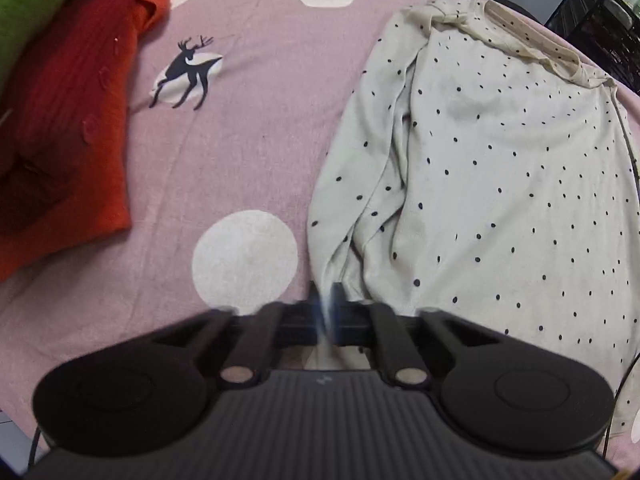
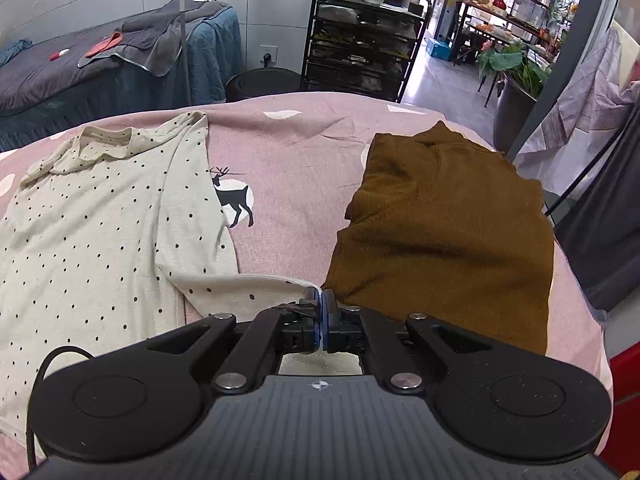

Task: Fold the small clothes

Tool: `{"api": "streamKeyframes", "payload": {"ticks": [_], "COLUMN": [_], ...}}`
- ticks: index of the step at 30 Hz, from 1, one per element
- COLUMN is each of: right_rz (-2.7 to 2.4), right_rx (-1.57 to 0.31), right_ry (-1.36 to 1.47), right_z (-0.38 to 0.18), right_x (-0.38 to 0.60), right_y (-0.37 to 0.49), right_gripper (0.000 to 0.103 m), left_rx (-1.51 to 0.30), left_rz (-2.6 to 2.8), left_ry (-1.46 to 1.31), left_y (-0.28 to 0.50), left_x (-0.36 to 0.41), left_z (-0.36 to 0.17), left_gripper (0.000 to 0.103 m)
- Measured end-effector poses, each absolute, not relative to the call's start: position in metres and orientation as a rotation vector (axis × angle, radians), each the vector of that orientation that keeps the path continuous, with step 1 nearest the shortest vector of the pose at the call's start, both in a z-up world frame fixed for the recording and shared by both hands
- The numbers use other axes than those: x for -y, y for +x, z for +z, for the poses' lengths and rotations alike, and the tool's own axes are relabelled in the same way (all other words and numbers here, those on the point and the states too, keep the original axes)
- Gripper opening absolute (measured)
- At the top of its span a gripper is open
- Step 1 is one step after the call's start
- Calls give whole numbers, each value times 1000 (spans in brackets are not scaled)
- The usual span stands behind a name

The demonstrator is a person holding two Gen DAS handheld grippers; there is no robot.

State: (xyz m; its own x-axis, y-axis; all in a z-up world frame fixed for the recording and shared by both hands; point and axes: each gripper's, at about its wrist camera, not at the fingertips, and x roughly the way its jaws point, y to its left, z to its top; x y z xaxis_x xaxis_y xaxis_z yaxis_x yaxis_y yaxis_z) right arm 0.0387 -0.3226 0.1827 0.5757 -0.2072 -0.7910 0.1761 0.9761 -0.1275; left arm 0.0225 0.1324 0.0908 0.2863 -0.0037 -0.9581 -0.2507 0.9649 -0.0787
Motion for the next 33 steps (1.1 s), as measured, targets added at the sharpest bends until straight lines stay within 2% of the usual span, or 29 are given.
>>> {"api": "streamKeyframes", "payload": {"ticks": [11, 14, 15, 16, 17, 18, 19, 20, 22, 24, 26, 27, 31, 33], "right_rz": [-319, -394, -438, -478, -520, -560, -585, -595, -522, -432, -300, -243, 23, 163], "right_rx": [-841, -831, -836, -842, -849, -850, -846, -829, -772, -730, -714, -717, -778, -829], "right_ry": [-92, -132, -136, -129, -124, -130, -134, -134, -133, -147, -158, -145, 17, 139], "right_z": [209, 212, 211, 210, 209, 208, 209, 210, 214, 213, 212, 211, 204, 203], "right_x": [366, 385, 394, 400, 408, 413, 414, 413, 403, 386, 367, 359, 333, 325], "right_y": [77, 101, 111, 118, 124, 128, 130, 128, 115, 100, 82, 74, 45, 32], "right_gripper": [0, 0, 0, 2, 3, 11, 30, 44, 59, 60, 69, 70, 71, 70], "left_rx": [-954, -935, -937, -952, -966, -970, -962, -955, -976, -995, -1006, -1018, -1096, -1127], "left_rz": [498, 527, 543, 555, 563, 558, 531, 495, 433, 355, 284, 242, 130, 109], "left_ry": [-61, -49, -39, -34, -36, -39, -41, -37, -25, 29, 84, 97, 93, 17], "left_y": [75, 94, 98, 102, 105, 105, 102, 97, 89, 77, 65, 58, 28, 13], "left_x": [-208, -212, -211, -210, -209, -207, -204, -199, -192, -180, -167, -161, -147, -150], "left_z": [183, 193, 193, 193, 192, 191, 190, 189, 185, 180, 172, 167, 143, 136], "left_gripper": [3, 10, 23, 52, 69, 87, 88, 89, 98, 102, 103, 103, 101, 95]}}
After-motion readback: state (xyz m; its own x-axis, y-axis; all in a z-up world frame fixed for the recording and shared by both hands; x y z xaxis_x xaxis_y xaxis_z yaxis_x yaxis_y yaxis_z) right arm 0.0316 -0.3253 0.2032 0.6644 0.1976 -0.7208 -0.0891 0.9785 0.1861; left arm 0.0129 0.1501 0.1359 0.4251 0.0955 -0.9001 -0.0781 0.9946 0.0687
